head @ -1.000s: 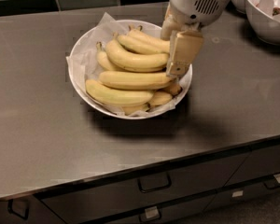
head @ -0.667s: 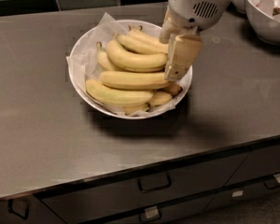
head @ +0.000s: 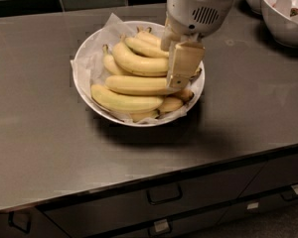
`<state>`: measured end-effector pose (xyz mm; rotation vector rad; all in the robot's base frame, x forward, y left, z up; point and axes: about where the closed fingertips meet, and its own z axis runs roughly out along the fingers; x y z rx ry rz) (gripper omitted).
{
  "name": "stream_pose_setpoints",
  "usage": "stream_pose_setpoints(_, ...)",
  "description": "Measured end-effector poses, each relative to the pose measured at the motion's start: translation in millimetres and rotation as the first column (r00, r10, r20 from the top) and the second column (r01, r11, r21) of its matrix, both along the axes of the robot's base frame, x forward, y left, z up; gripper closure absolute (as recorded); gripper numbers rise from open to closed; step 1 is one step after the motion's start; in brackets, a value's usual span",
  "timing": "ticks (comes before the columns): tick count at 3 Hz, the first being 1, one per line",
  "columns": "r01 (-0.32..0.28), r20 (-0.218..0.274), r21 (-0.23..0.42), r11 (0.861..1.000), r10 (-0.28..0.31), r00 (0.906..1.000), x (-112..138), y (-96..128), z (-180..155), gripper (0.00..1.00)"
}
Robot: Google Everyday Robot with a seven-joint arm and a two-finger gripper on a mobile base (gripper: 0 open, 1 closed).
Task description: Pick banana from white bowl
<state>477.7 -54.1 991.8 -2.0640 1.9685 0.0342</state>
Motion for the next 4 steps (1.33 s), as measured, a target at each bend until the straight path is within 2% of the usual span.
stream_pose_setpoints(1,0.000,-0.001,-0.004,1.000,0.000,1.0000,0.6,2.7,-1.9,0.49)
stream_pose_setpoints(2,0.006,0.009,-0.012,1.000,-0.005,0.9999,3.8,2.8,-1.7,0.54)
stream_pose_setpoints(3,0.010,0.076,-0.016,1.000,-0.009,0.9970,20.5,11.7,7.9,0.53)
stream_pose_setpoints(4,0.019,0.080,-0.014,1.000,-0.018,0.9967,20.7,11.5,4.8,0.53)
